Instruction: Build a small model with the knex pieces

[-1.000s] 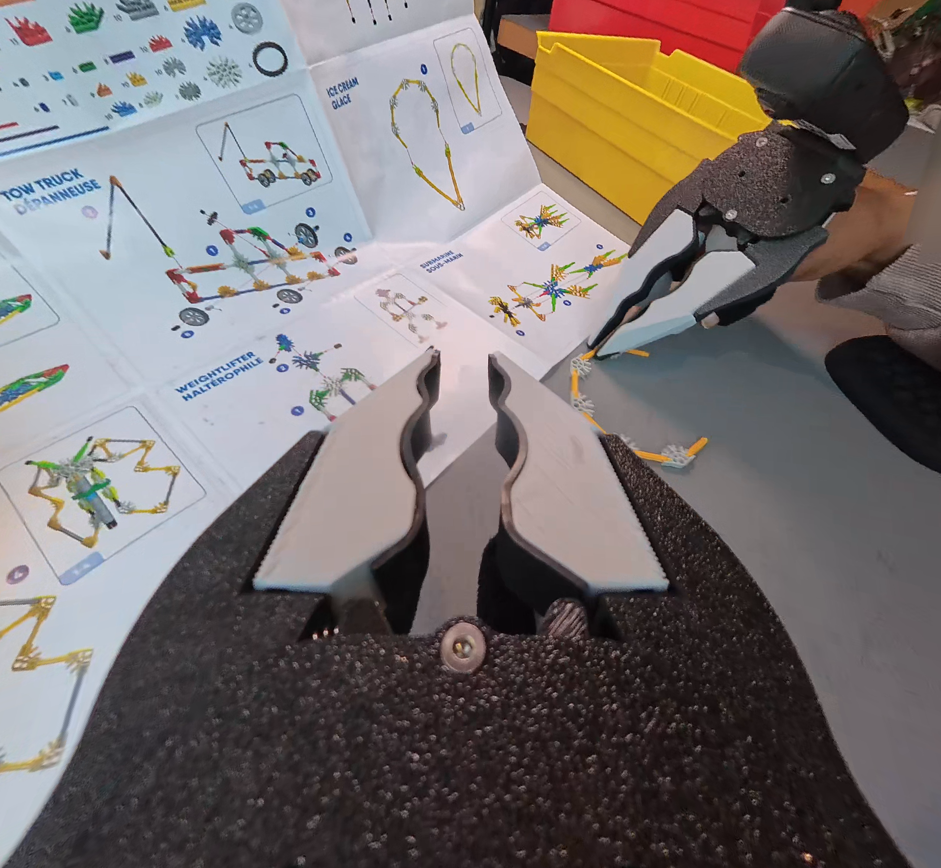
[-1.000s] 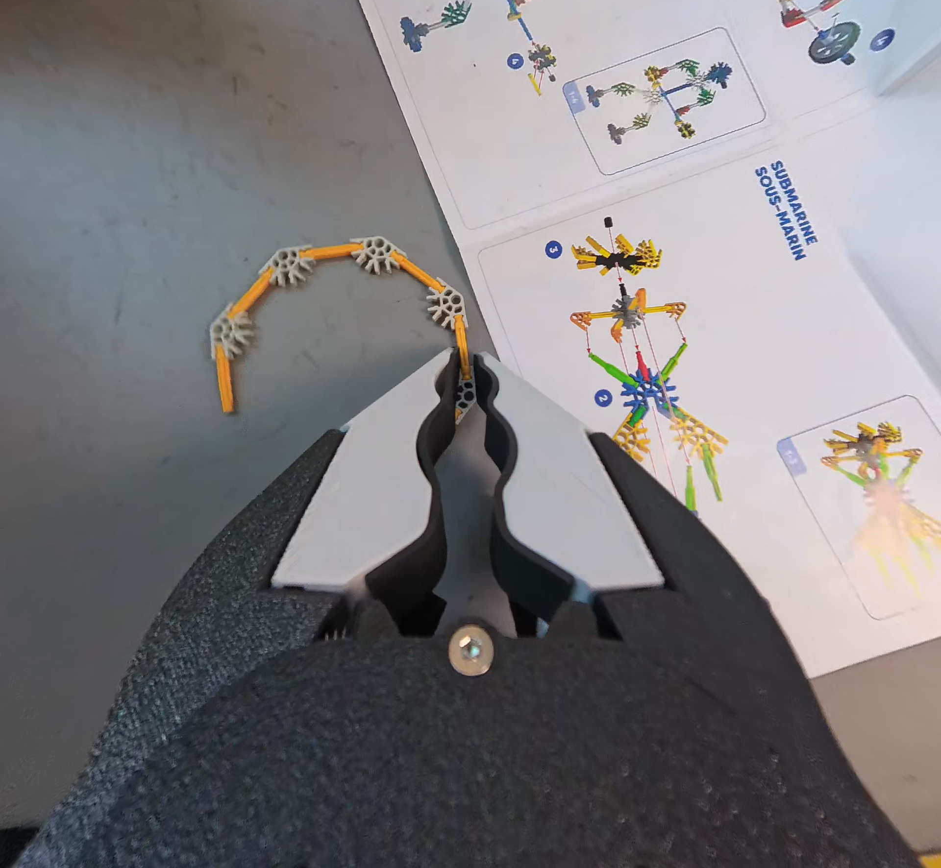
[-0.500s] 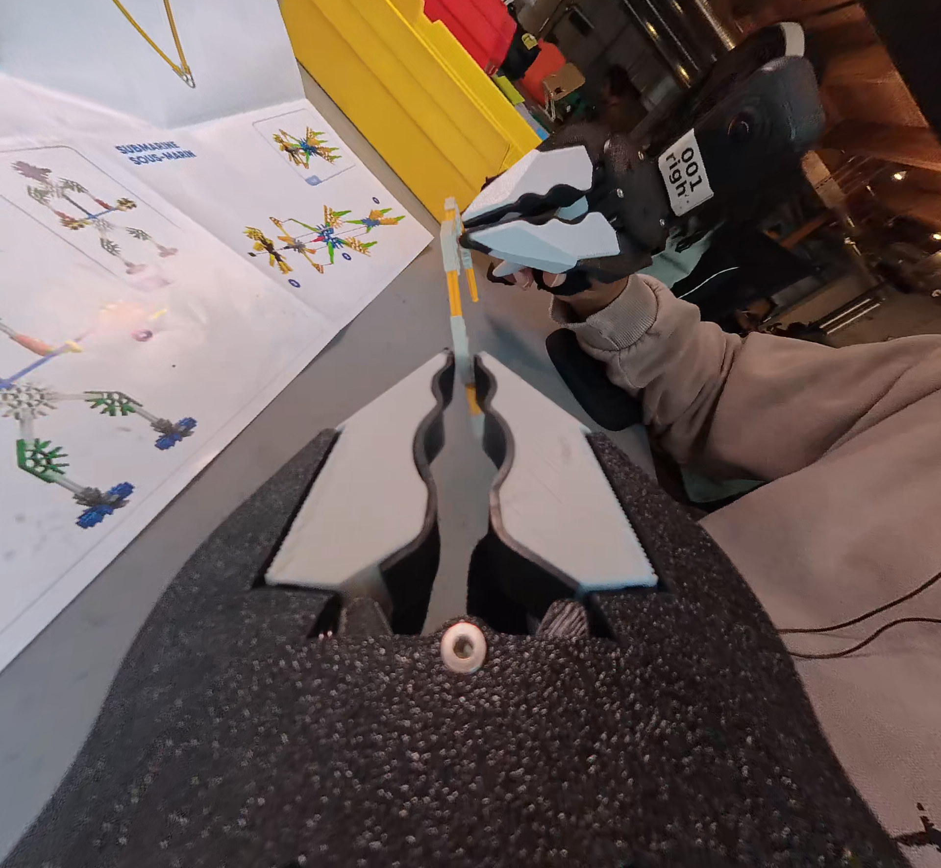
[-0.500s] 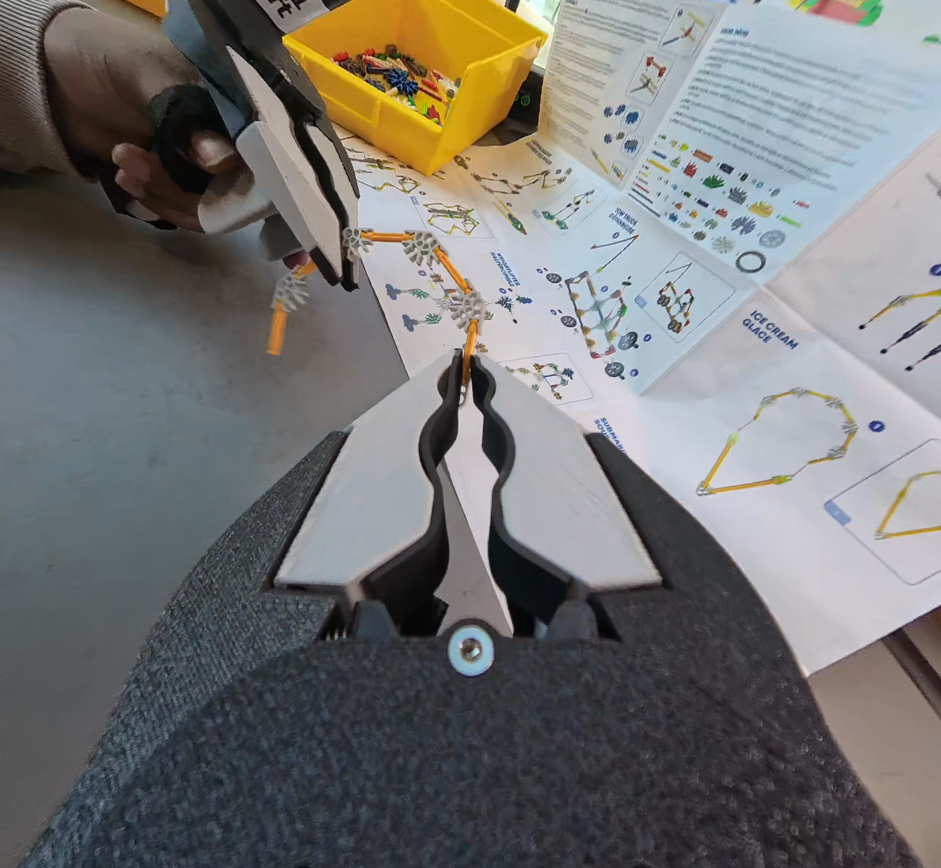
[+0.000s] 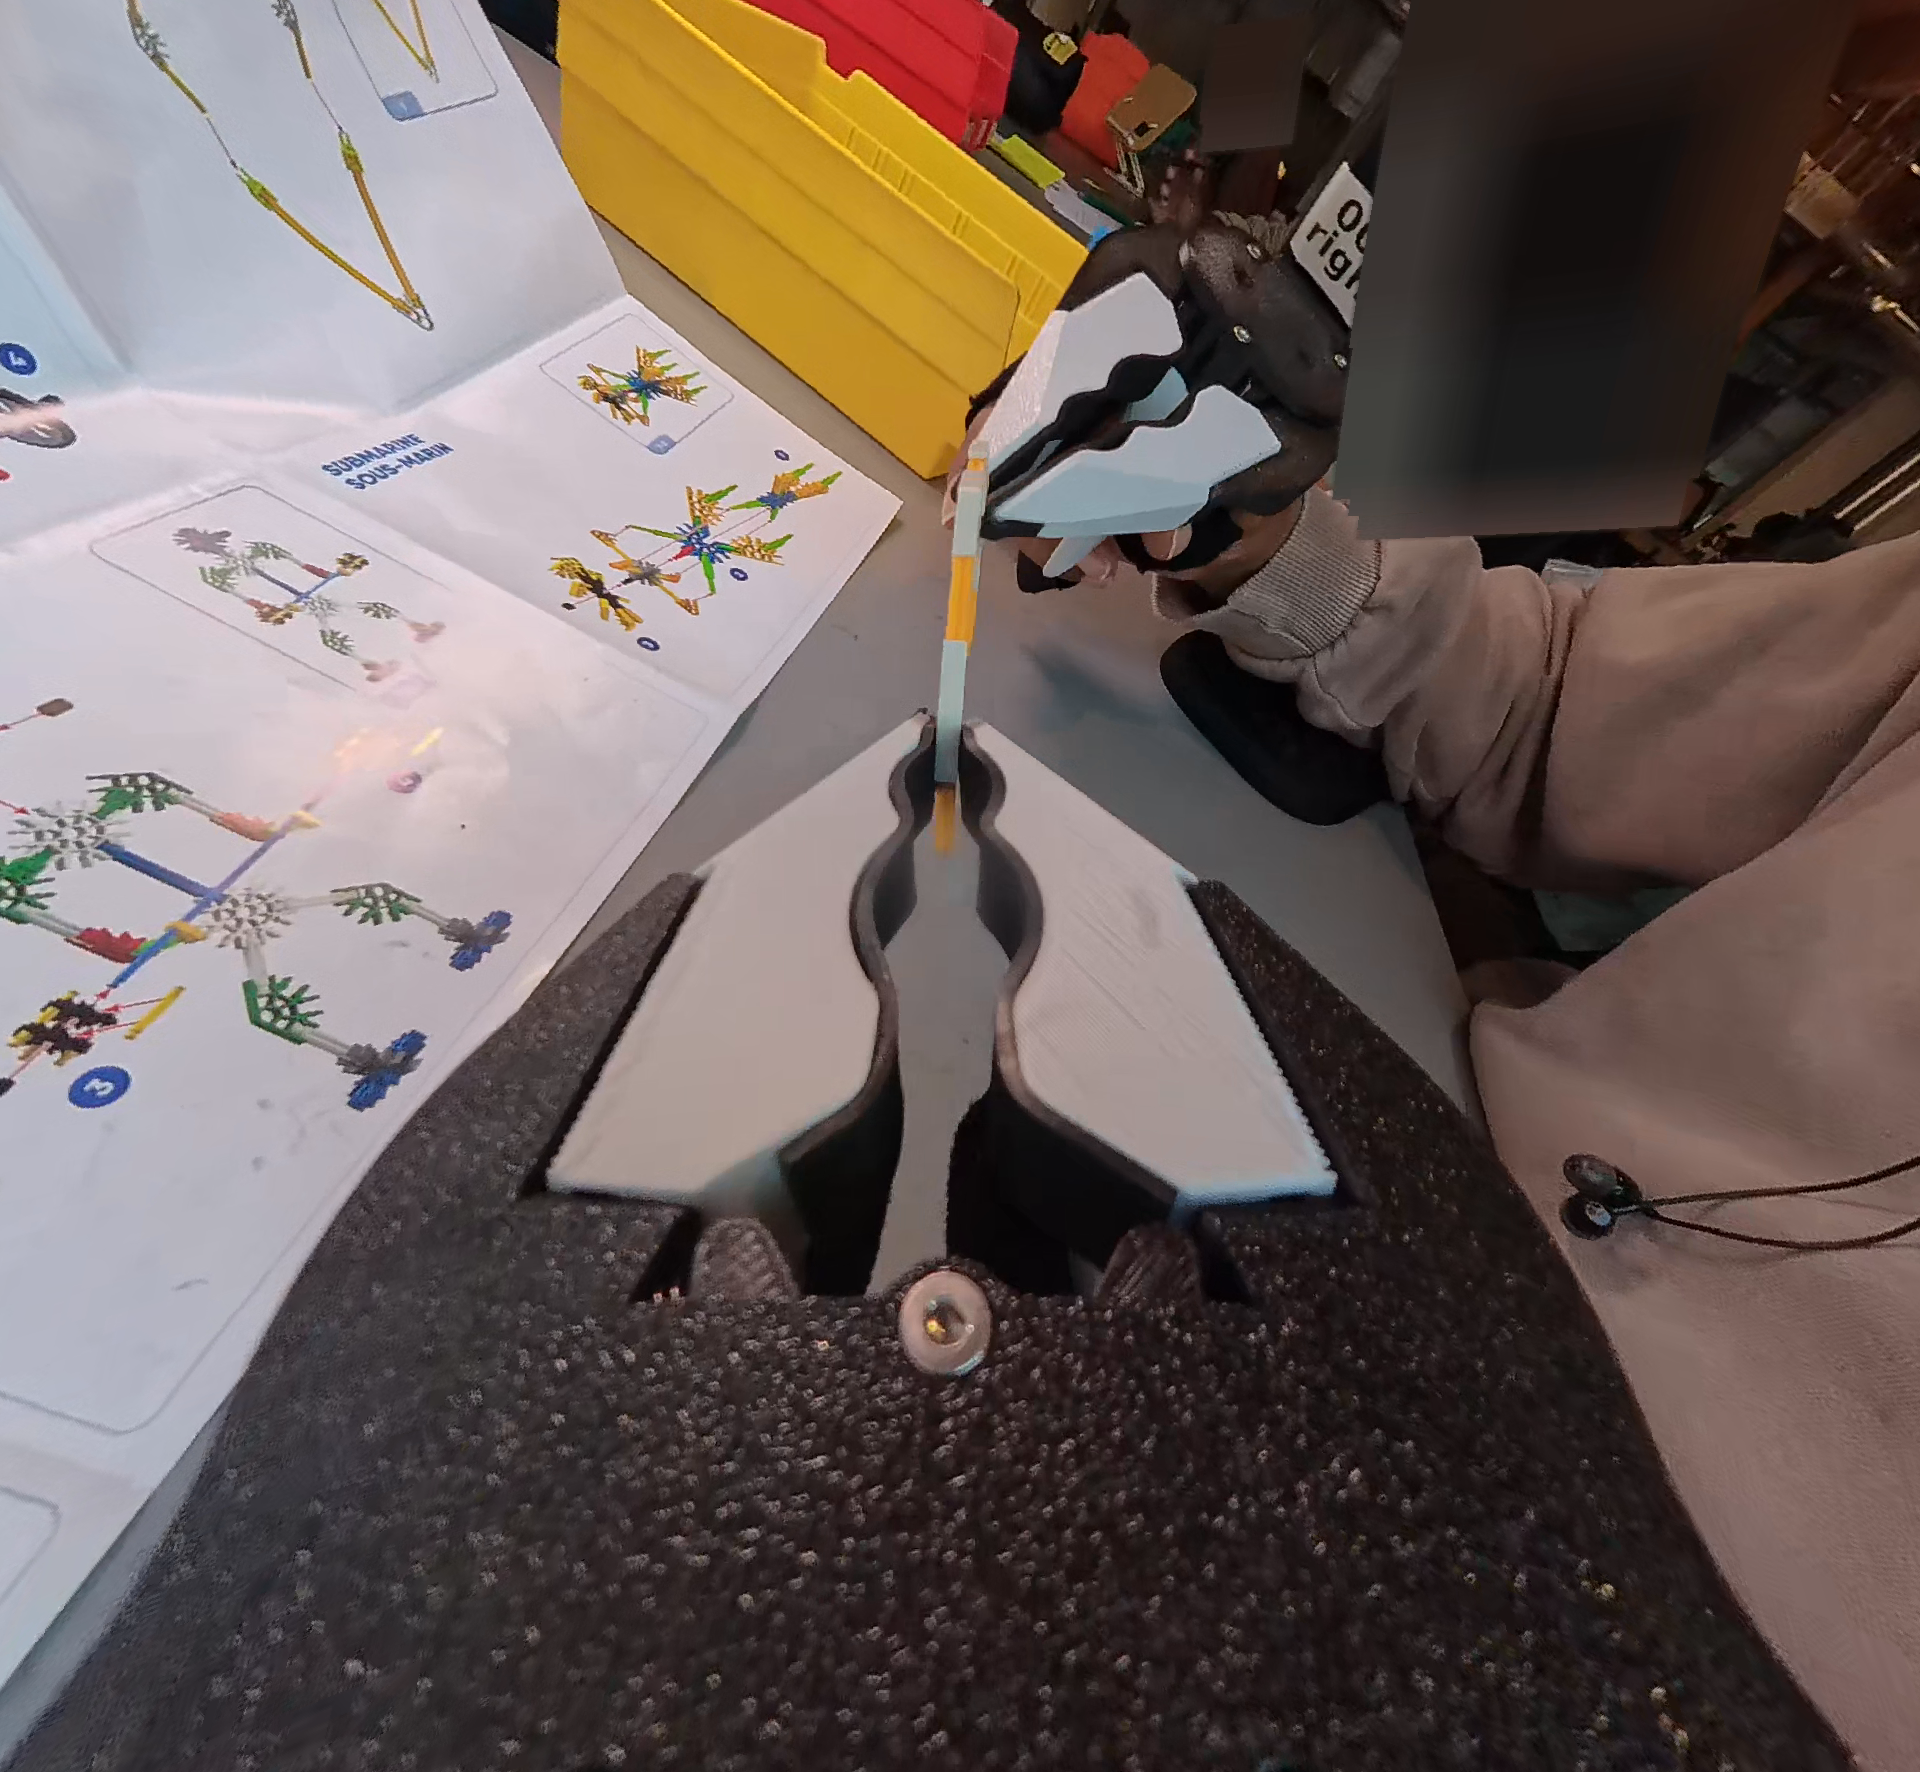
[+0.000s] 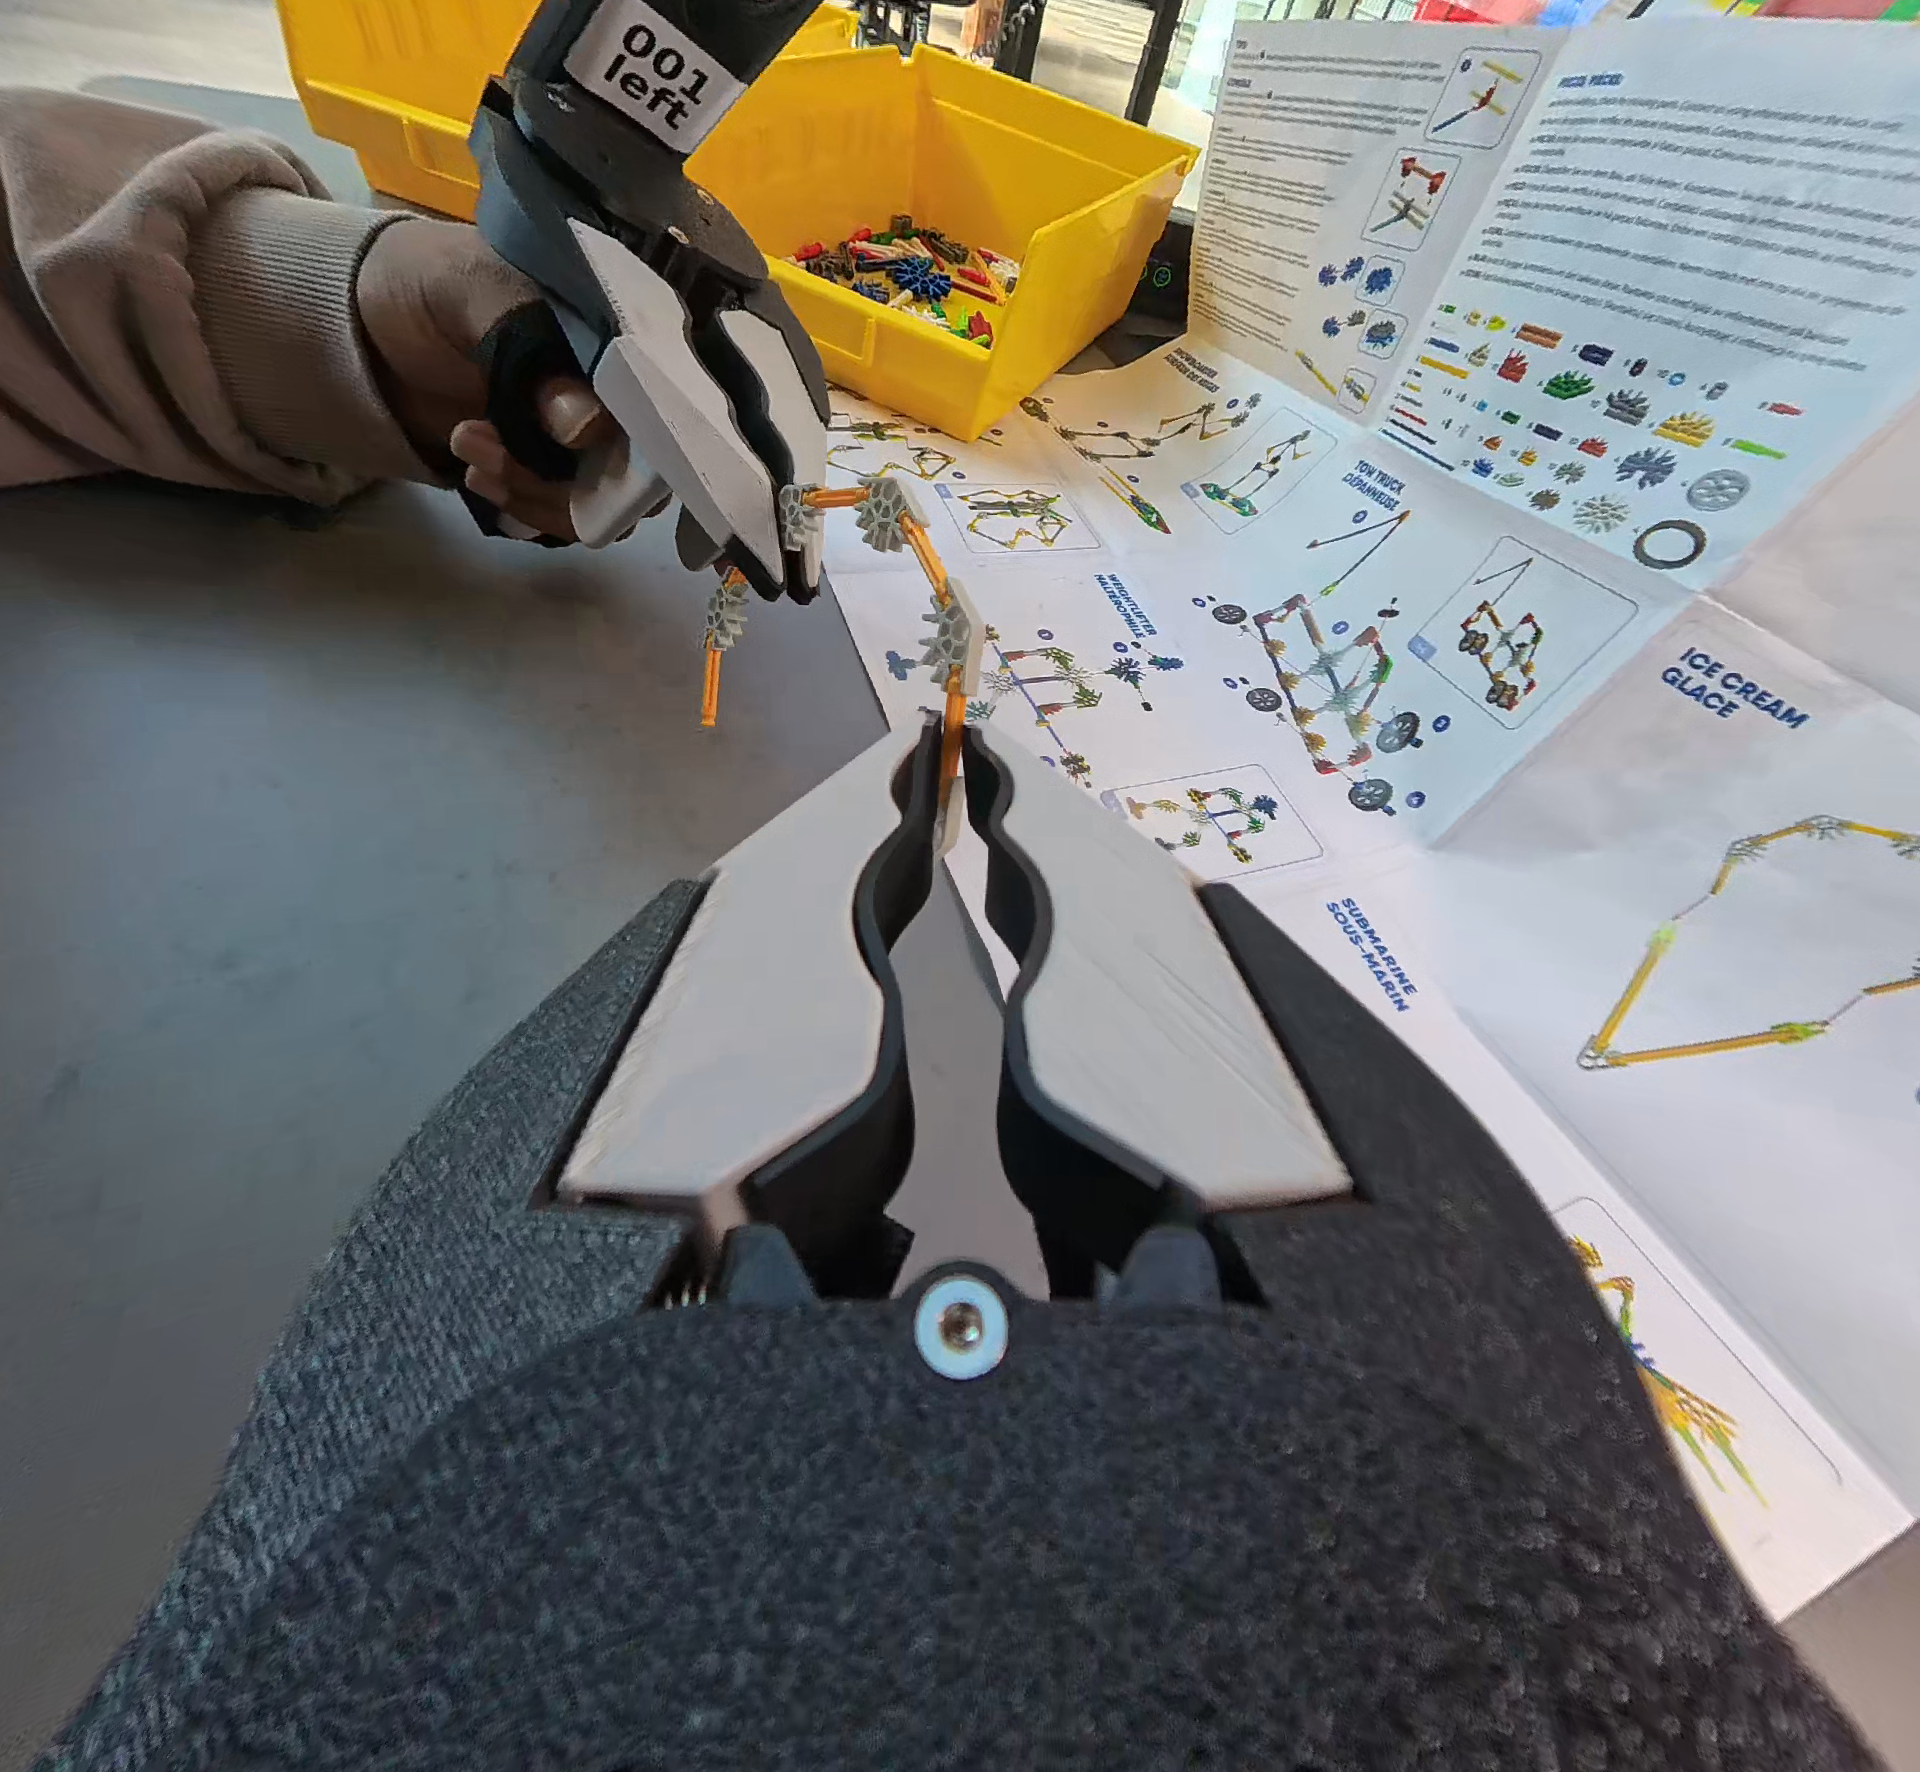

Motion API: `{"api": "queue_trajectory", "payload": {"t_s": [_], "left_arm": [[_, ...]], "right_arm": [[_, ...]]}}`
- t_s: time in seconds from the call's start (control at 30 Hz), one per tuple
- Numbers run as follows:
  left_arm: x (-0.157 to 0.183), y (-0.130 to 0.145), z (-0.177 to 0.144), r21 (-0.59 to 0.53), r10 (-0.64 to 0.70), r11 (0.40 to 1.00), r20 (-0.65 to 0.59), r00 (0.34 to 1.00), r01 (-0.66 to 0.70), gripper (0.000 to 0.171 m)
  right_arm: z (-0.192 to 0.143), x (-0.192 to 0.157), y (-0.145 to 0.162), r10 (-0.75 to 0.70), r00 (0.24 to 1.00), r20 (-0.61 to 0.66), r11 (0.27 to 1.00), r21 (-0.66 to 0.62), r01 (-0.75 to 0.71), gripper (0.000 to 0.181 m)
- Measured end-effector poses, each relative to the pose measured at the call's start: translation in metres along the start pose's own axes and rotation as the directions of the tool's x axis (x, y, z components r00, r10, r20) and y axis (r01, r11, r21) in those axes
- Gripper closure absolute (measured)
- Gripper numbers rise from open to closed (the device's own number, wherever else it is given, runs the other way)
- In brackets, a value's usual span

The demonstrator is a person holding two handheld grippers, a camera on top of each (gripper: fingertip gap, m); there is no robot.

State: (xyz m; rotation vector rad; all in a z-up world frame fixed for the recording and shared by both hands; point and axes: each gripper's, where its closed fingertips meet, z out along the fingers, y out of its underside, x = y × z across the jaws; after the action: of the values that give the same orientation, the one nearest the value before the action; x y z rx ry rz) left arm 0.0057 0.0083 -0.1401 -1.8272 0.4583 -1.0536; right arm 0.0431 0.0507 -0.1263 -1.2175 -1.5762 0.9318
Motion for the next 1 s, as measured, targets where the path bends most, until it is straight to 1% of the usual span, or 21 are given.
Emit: {"api": "queue_trajectory", "payload": {"t_s": [0.03, 0.07, 0.1, 0.13, 0.2, 0.27, 0.33, 0.4, 0.47, 0.57, 0.67, 0.8, 1.0], "left_arm": [[-0.003, -0.003, -0.001, 0.017, -0.015, 1.000, 0.010, 1.000, 0.015, 0.167], [-0.007, -0.007, -0.003, 0.045, -0.027, 0.999, 0.034, 0.999, 0.025, 0.159], [-0.013, -0.013, -0.006, 0.078, -0.032, 0.997, 0.066, 0.997, 0.027, 0.146], [-0.021, -0.019, -0.011, 0.115, -0.030, 0.993, 0.112, 0.993, 0.017, 0.141], [-0.037, -0.032, -0.025, 0.185, -0.003, 0.982, 0.220, 0.975, -0.039, 0.140], [-0.050, -0.038, -0.035, 0.212, 0.017, 0.974, 0.300, 0.954, -0.084, 0.140], [-0.057, -0.039, -0.041, 0.211, 0.027, 0.972, 0.340, 0.940, -0.104, 0.140], [-0.058, -0.037, -0.043, 0.203, 0.028, 0.973, 0.349, 0.937, -0.105, 0.140], [-0.058, -0.038, -0.045, 0.207, 0.028, 0.972, 0.352, 0.936, -0.107, 0.140], [-0.057, -0.038, -0.046, 0.200, 0.042, 0.972, 0.360, 0.932, -0.121, 0.140], [-0.056, -0.039, -0.046, 0.190, 0.062, 0.972, 0.367, 0.928, -0.140, 0.140], [-0.057, -0.038, -0.045, 0.180, 0.072, 0.973, 0.372, 0.926, -0.148, 0.140], [-0.059, -0.039, -0.047, 0.183, 0.076, 0.970, 0.390, 0.917, -0.159, 0.140]], "right_arm": [[0.000, 0.004, -0.002, 0.022, 1.000, -0.014, 1.000, 0.004, -0.022, 0.179], [-0.002, 0.012, -0.005, 0.039, 0.998, -0.048, 0.999, 0.012, -0.039, 0.179], [-0.005, 0.023, -0.009, 0.051, 0.994, -0.095, 0.999, 0.022, -0.049, 0.180], [-0.010, 0.040, -0.013, 0.071, 0.985, -0.159, 0.997, 0.032, -0.067, 0.179], [-0.021, 0.083, -0.020, 0.133, 0.946, -0.297, 0.991, 0.062, -0.120, 0.180], [-0.033, 0.128, -0.027, 0.207, 0.893, -0.400, 0.977, 0.139, -0.165, 0.179], [-0.036, 0.166, -0.027, 0.280, 0.848, -0.449, 0.957, 0.196, -0.212, 0.179], [-0.032, 0.197, -0.016, 0.289, 0.822, -0.491, 0.956, 0.198, -0.218, 0.179], [-0.026, 0.218, 0.002, 0.273, 0.814, -0.512, 0.961, 0.174, -0.214, 0.179], [-0.017, 0.234, 0.034, 0.308, 0.804, -0.509, 0.951, 0.151, -0.268, 0.179], [-0.014, 0.242, 0.052, 0.314, 0.789, -0.528, 0.948, 0.125, -0.294, 0.179], [-0.012, 0.248, 0.063, 0.310, 0.776, -0.549, 0.945, 0.092, -0.313, 0.179], [-0.012, 0.254, 0.068, 0.312, 0.760, -0.570, 0.941, 0.078, -0.328, 0.179]]}}
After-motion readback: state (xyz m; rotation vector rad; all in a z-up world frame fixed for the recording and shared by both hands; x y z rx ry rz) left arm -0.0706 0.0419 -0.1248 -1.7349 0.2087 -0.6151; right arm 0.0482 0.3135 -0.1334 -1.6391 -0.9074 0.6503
